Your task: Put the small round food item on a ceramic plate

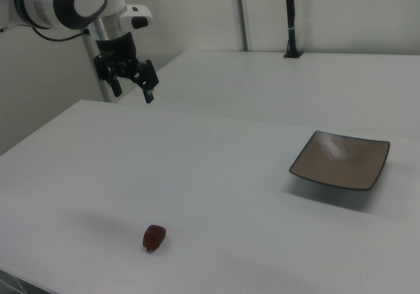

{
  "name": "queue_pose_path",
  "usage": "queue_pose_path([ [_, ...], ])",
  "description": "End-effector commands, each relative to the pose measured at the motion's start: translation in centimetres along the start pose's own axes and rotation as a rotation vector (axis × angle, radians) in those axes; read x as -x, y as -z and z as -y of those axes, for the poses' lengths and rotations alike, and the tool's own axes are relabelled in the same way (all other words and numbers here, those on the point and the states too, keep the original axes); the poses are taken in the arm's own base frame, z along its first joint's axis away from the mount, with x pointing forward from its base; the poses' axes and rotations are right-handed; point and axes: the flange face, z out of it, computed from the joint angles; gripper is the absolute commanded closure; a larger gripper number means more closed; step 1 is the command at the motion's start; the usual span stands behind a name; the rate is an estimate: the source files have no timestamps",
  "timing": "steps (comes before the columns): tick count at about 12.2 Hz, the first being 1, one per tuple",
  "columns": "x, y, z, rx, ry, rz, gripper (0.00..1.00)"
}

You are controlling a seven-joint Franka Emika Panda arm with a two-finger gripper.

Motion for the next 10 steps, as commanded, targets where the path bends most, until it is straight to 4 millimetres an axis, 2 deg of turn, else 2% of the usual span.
queue_pose_path([
  [1, 1.7, 0.8, 0.7, -0.024, 0.018, 0.027, 0.00],
  [2, 2.5, 1.0, 1.7, -0.025, 0.037, 0.058, 0.00],
  [3, 3.2, 1.8, 1.7, -0.027, 0.040, 0.063, 0.00],
  [6, 5.4, 1.7, 2.2, -0.028, 0.057, 0.096, 0.00],
  [8, 6.8, 0.7, 1.8, -0.017, 0.065, 0.181, 0.00],
  [10, 8.0, -2.9, 1.1, 0.034, 0.069, 0.239, 0.00],
])
